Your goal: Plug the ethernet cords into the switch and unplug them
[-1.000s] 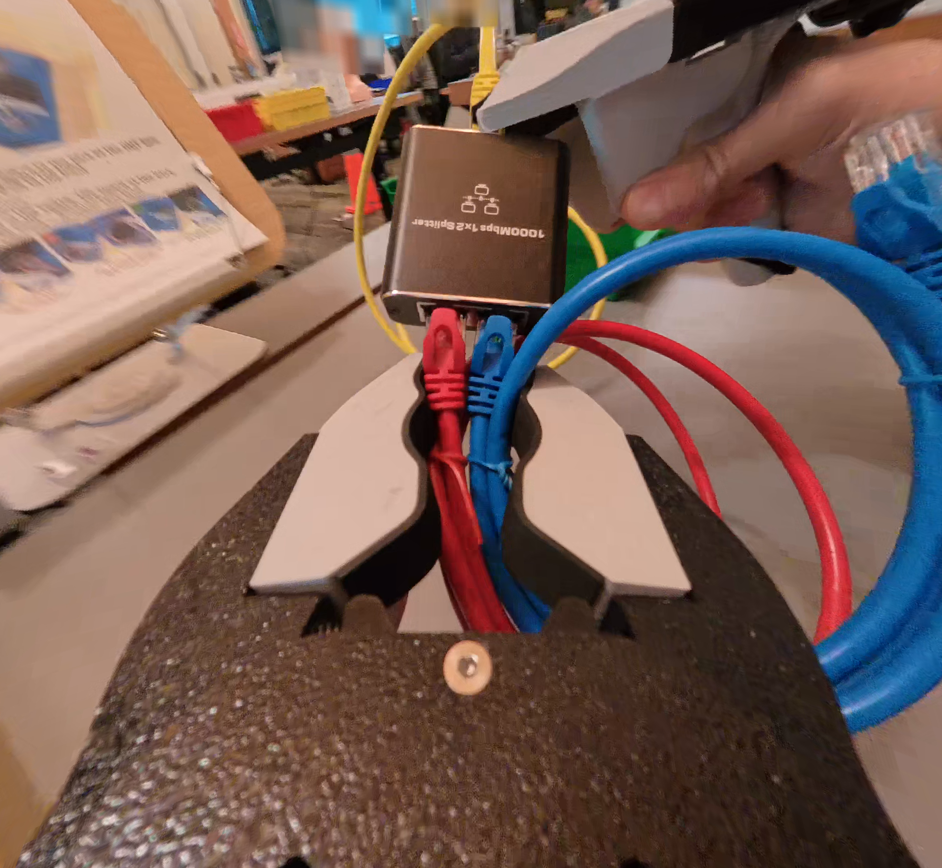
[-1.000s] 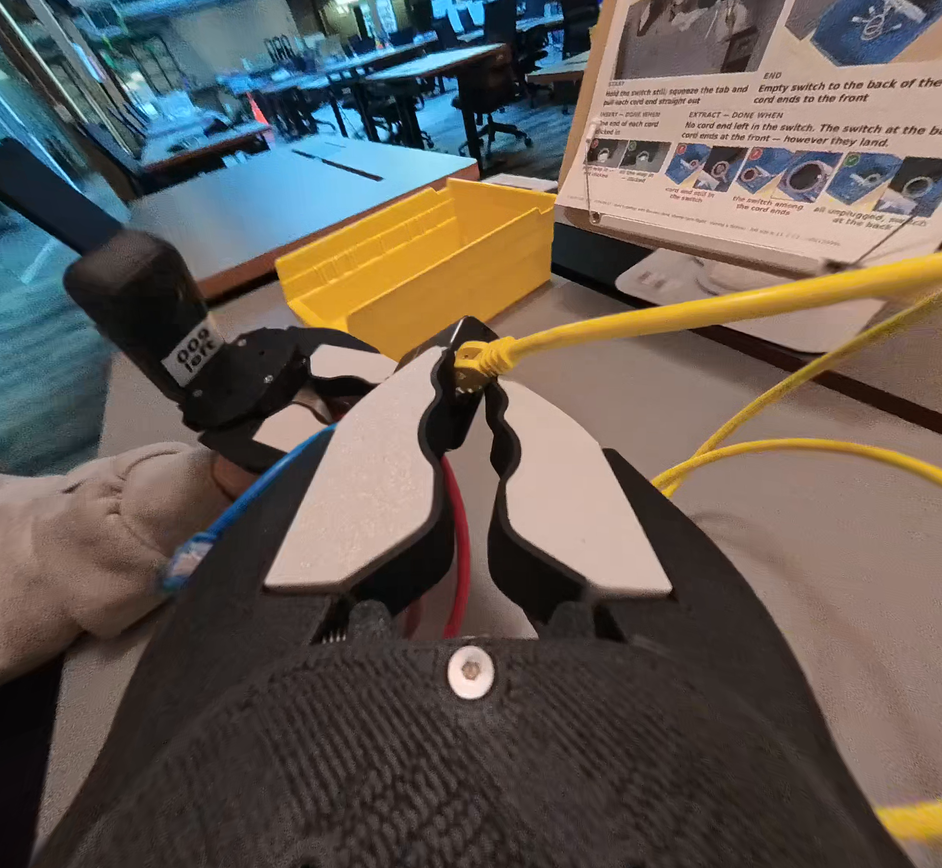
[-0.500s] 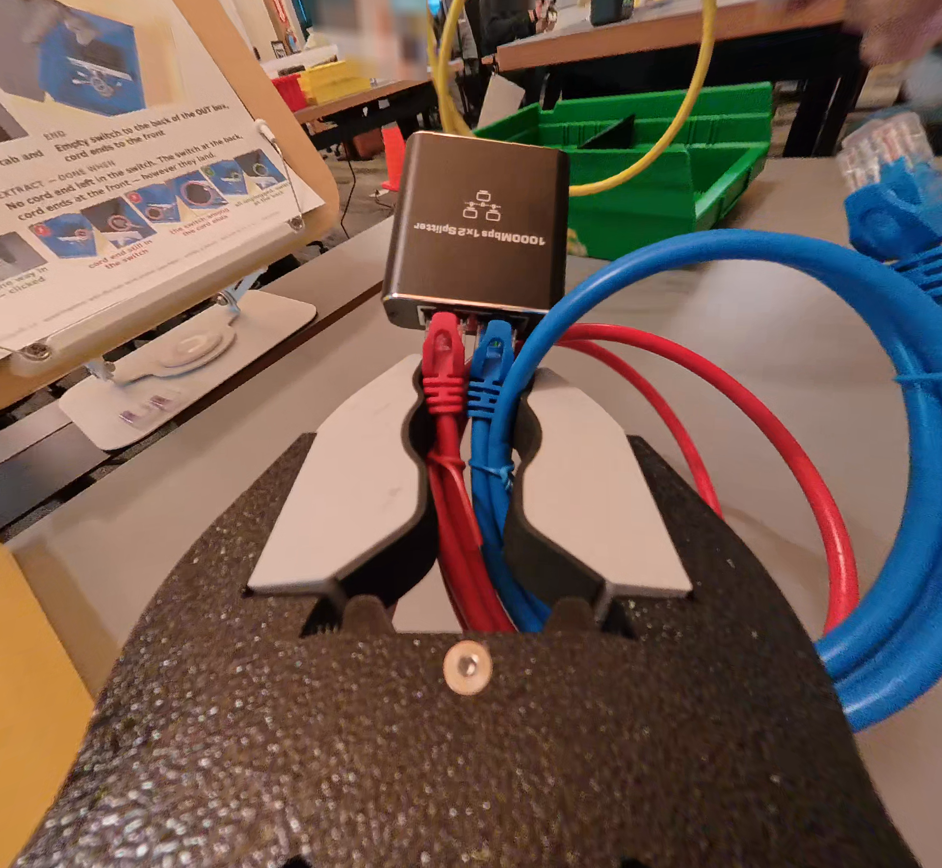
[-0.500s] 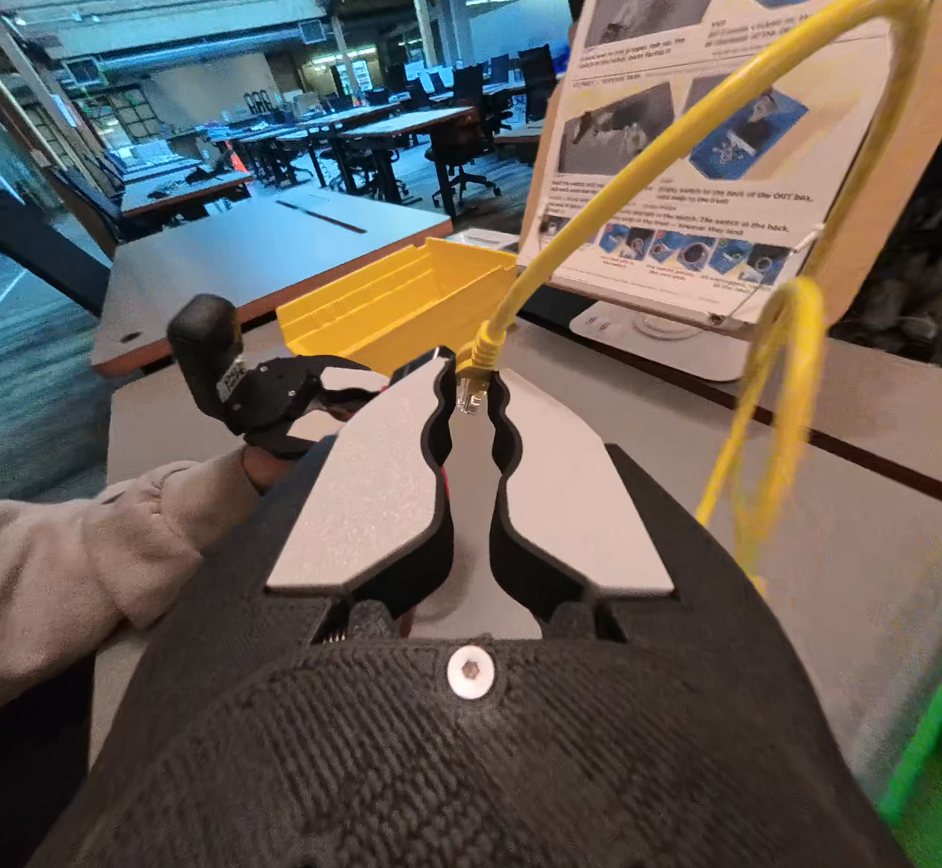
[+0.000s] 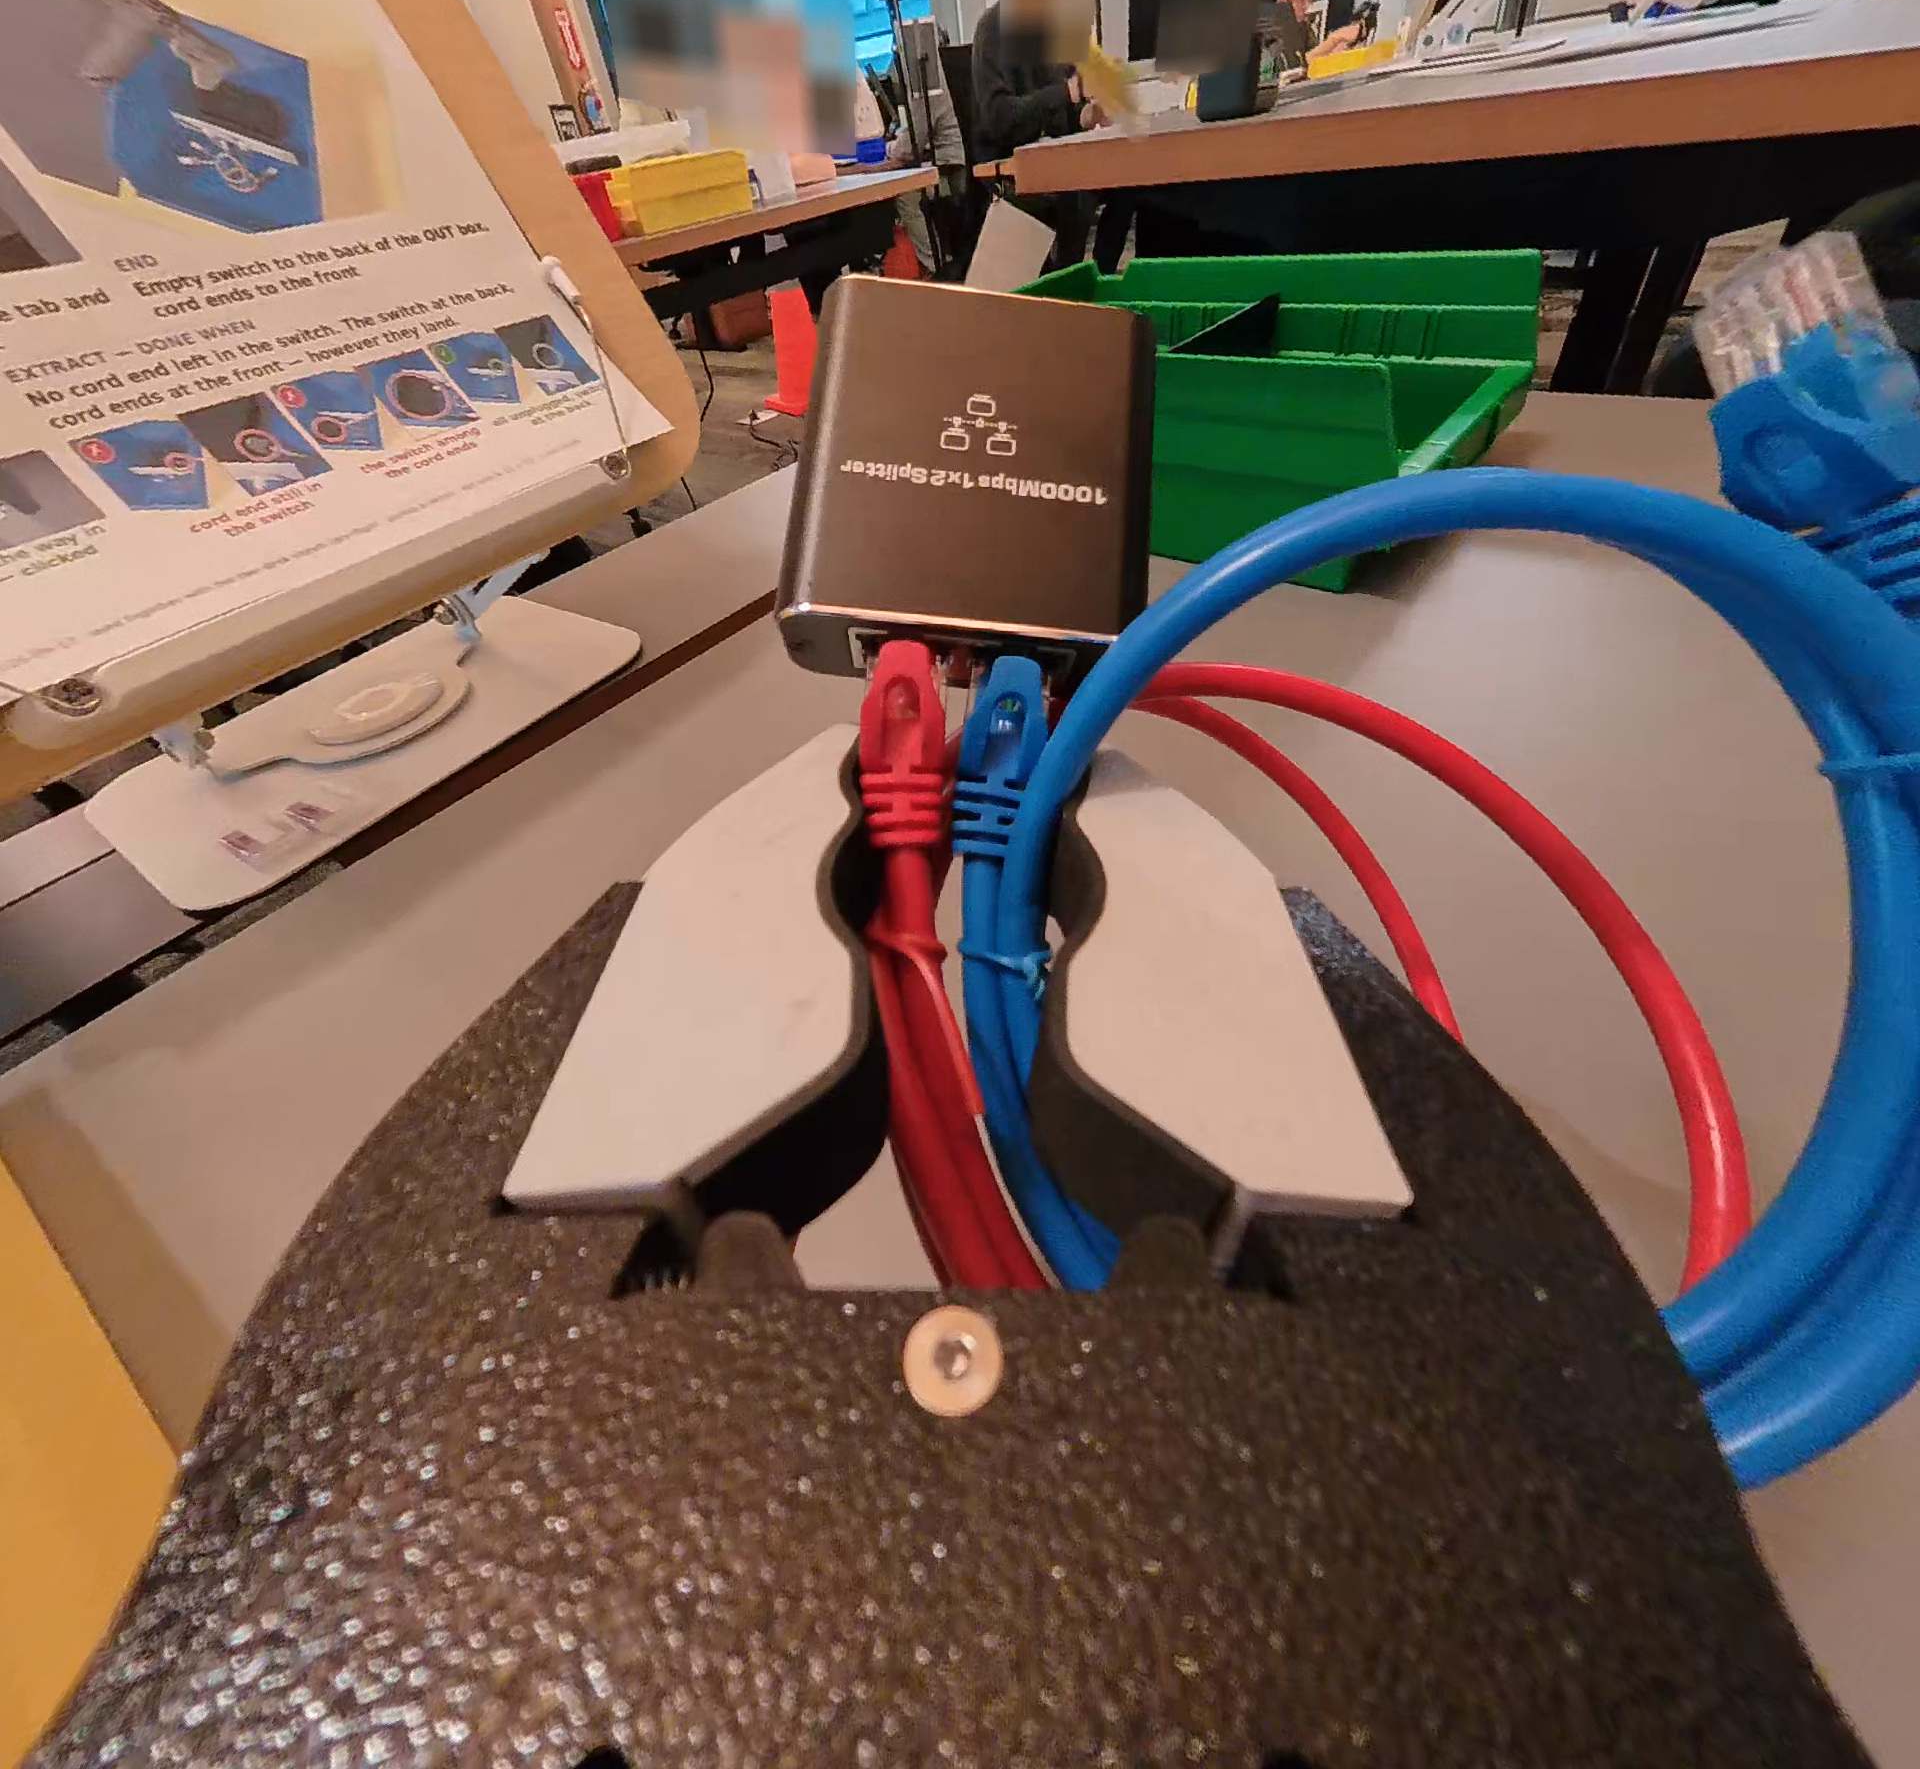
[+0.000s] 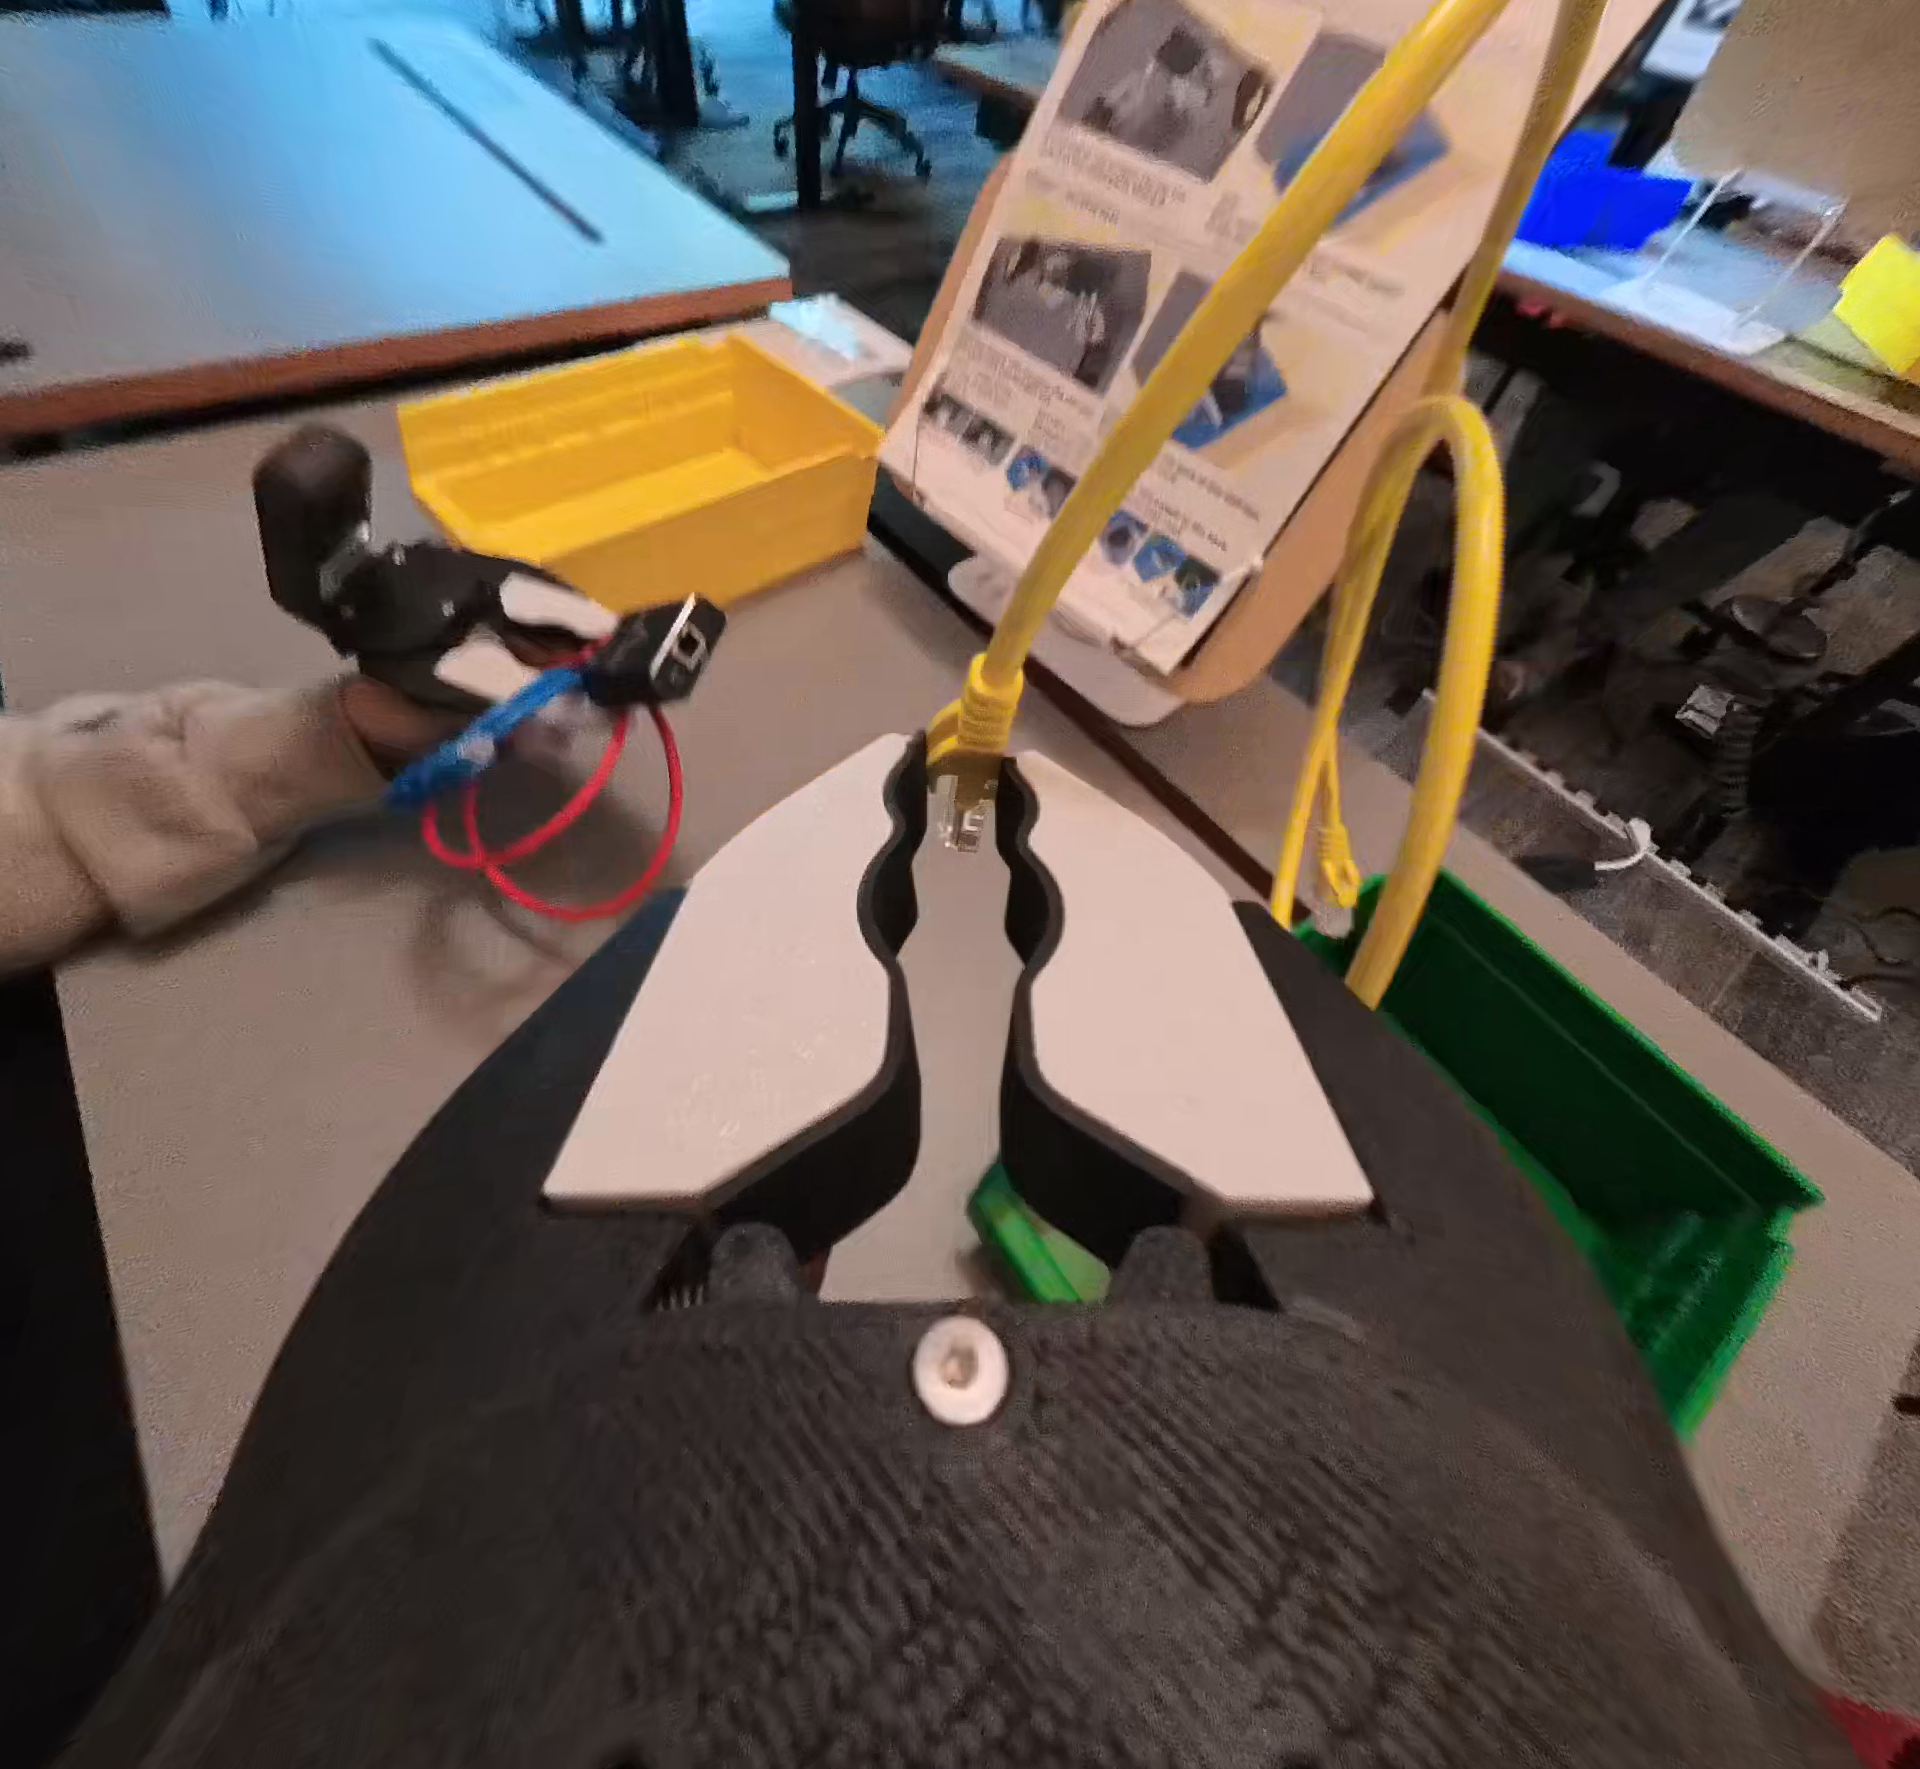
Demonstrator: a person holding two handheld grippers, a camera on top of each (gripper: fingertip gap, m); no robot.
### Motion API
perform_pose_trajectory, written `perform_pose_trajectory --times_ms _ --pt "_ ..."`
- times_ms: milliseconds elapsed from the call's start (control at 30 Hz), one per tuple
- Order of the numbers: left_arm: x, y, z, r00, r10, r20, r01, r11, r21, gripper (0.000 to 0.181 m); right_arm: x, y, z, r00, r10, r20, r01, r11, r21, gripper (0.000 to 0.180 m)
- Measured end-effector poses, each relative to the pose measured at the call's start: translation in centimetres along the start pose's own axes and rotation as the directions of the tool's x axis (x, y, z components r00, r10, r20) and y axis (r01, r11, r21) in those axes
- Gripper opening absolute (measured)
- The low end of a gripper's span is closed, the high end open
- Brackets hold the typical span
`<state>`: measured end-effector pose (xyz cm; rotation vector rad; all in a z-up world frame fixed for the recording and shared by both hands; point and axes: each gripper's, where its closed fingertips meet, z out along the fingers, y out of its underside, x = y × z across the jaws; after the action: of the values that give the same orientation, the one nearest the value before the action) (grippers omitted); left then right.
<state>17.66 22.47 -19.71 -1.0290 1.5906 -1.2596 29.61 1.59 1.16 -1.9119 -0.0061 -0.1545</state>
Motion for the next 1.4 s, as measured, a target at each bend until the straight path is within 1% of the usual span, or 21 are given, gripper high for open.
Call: perform_pose_trajectory --times_ms 67,100,133,200,333,433,467,533,633,700,767,867,967,1033,1100,1133,1200,1233,1300,1333,1400 --pt "-0.1 -0.1 -0.1 1.0 -0.011 -0.003 0.011 1.0 0.005 0.029 2.4 4.1 -0.9 1.0 0.015 -0.014 -0.016 0.991 -0.129 0.014" --pt "-0.1 -0.1 -0.1 1.0 -0.02 -0.004 0.02 1.0 0.009 0.029 3.1 6.3 -1.2 0.999 0.028 0.015 -0.025 0.984 -0.178 0.014" --pt "0.0 -0.2 0.0 1.0 -0.028 -0.006 0.028 1.0 0.014 0.029 4.0 8.7 -1.4 0.996 0.083 0.025 -0.075 0.972 -0.221 0.014" --pt "0.0 -0.1 0.0 1.0 -0.029 -0.011 0.029 0.999 0.014 0.029 4.7 12.6 -1.7 0.98 0.184 0.069 -0.158 0.947 -0.28 0.014" --pt "-0.1 0.0 0.0 1.0 -0.027 -0.006 0.027 1.0 0.008 0.029 6.0 18.1 -1.8 0.959 0.272 0.077 -0.224 0.897 -0.38 0.014" --pt "0.1 0.3 0.2 1.0 -0.028 -0.014 0.028 1.0 -0.001 0.029 7.4 20.7 -1.0 0.977 0.21 0.031 -0.171 0.864 -0.473 0.014" --pt "0.2 0.5 0.3 1.0 -0.025 -0.019 0.025 1.0 -0.008 0.029 8.1 21.6 -0.9 0.986 0.168 0.002 -0.141 0.837 -0.529 0.014" --pt "0.3 0.7 0.5 1.0 -0.017 -0.022 0.016 1.0 -0.02 0.029 8.1 23.2 -0.6 0.986 0.164 0.034 -0.108 0.777 -0.62 0.014" --pt "0.5 0.8 0.6 1.0 -0.014 -0.028 0.013 1.0 -0.026 0.03 9.9 26.4 -0.7 0.994 0.107 -0.023 -0.088 0.657 -0.749 0.014" --pt "0.6 0.9 0.6 0.999 -0.02 -0.035 0.019 0.999 -0.027 0.03 10.5 28.1 -0.6 0.991 0.123 -0.06 -0.123 0.616 -0.778 0.014" --pt "0.6 1.0 0.7 0.999 -0.018 -0.036 0.017 0.999 -0.031 0.03 12.4 29.4 -0.9 0.986 0.06 -0.154 -0.16 0.585 -0.795 0.014" --pt "0.7 1.2 0.8 0.999 -0.022 -0.044 0.021 0.999 -0.037 0.03 13.3 29.6 -0.9 0.981 0.016 -0.195 -0.167 0.587 -0.792 0.019" --pt "0.8 1.2 0.8 0.999 -0.023 -0.047 0.022 0.999 -0.039 0.03 13.2 29.5 -1.3 0.985 -0.051 -0.164 -0.104 0.58 -0.808 0.039" --pt "0.8 1.2 0.9 0.999 -0.023 -0.048 0.022 0.999 -0.039 0.03 12.6 29.6 -1.8 0.988 -0.068 -0.137 -0.077 0.553 -0.83 0.046" --pt "0.9 1.2 0.9 0.998 -0.023 -0.053 0.021 0.999 -0.041 0.03 12.4 29.1 -2.8 0.984 -0.087 -0.157 -0.088 0.527 -0.846 0.054" --pt "1.0 1.1 0.8 0.998 -0.021 -0.054 0.019 0.999 -0.039 0.03 12.1 28.3 -2.9 0.98 -0.073 -0.185 -0.115 0.552 -0.826 0.06" --pt "1.0 1.0 0.8 0.998 -0.02 -0.055 0.018 0.999 -0.035 0.03 11.4 25.4 -2.3 0.972 -0.046 -0.231 -0.14 0.674 -0.725 0.082" --pt "1.0 1.0 0.8 0.998 -0.022 -0.055 0.02 0.999 -0.033 0.03 11.3 23.8 -2.0 0.965 -0.048 -0.258 -0.141 0.733 -0.666 0.087" --pt "1.0 1.0 0.8 0.998 -0.025 -0.062 0.023 0.999 -0.032 0.03 10.7 21.0 -1.8 0.944 -0.016 -0.329 -0.185 0.801 -0.57 0.098" --pt "1.1 0.9 0.8 0.998 -0.023 -0.066 0.021 0.999 -0.03 0.03 9.7 19.1 -0.9 0.94 0.029 -0.341 -0.2 0.855 -0.478 0.098" --pt "1.4 0.9 0.9 0.997 -0.01 -0.07 0.008 1.0 -0.03 0.031 5.0 14.9 2.3 0.966 0.148 -0.214 -0.201 0.947 -0.253 0.092"
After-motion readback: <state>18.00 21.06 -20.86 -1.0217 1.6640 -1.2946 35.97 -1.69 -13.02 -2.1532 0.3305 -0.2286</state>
